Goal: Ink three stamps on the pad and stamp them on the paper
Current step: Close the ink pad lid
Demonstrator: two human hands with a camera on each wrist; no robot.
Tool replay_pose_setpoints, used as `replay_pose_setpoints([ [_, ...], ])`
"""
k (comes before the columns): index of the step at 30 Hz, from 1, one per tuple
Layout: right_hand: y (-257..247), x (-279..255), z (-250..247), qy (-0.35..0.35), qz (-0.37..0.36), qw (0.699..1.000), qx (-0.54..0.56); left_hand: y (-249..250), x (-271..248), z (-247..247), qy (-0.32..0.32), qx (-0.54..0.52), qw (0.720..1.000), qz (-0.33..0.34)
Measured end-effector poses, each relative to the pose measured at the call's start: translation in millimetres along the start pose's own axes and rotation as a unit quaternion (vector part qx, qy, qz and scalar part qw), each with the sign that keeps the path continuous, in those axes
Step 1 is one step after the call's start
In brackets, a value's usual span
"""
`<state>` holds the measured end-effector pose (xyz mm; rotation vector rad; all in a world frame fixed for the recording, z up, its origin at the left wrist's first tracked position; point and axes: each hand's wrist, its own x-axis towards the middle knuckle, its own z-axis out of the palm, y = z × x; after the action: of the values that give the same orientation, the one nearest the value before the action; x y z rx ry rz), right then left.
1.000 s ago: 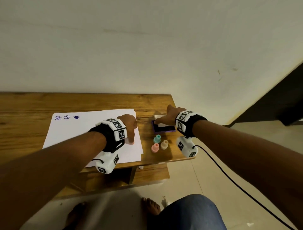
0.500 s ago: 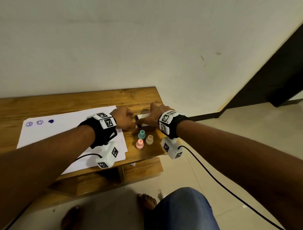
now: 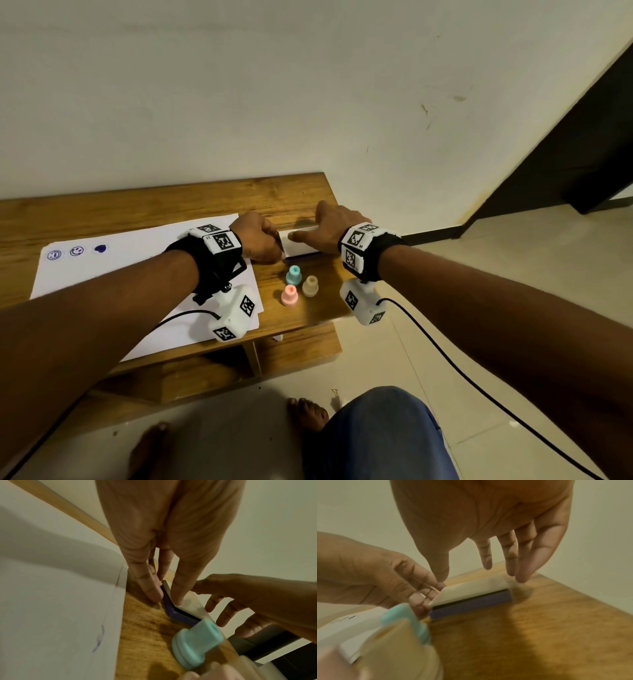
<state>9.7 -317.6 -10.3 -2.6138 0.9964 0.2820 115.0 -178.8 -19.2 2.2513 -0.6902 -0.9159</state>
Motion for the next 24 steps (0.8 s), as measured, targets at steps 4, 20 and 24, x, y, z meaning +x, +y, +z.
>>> replay_pose_setpoints([
  [4,16.5,5.7,-12.5,-0.007,0.057,0.996,0.075,6.1,0.5,2.2,-0.007,-0.043,0.999,-0.019],
  [20,34.2,5.5,-7.8,-0.067,0.163,0.923,0.343,21.6,6.2,14.2,0.0,-0.096,0.993,-0.062],
  [24,38.8,3.2,-7.2,-0.065,0.157,0.916,0.363,21.1,5.8,16.6,0.003,-0.109,0.992,-0.067],
])
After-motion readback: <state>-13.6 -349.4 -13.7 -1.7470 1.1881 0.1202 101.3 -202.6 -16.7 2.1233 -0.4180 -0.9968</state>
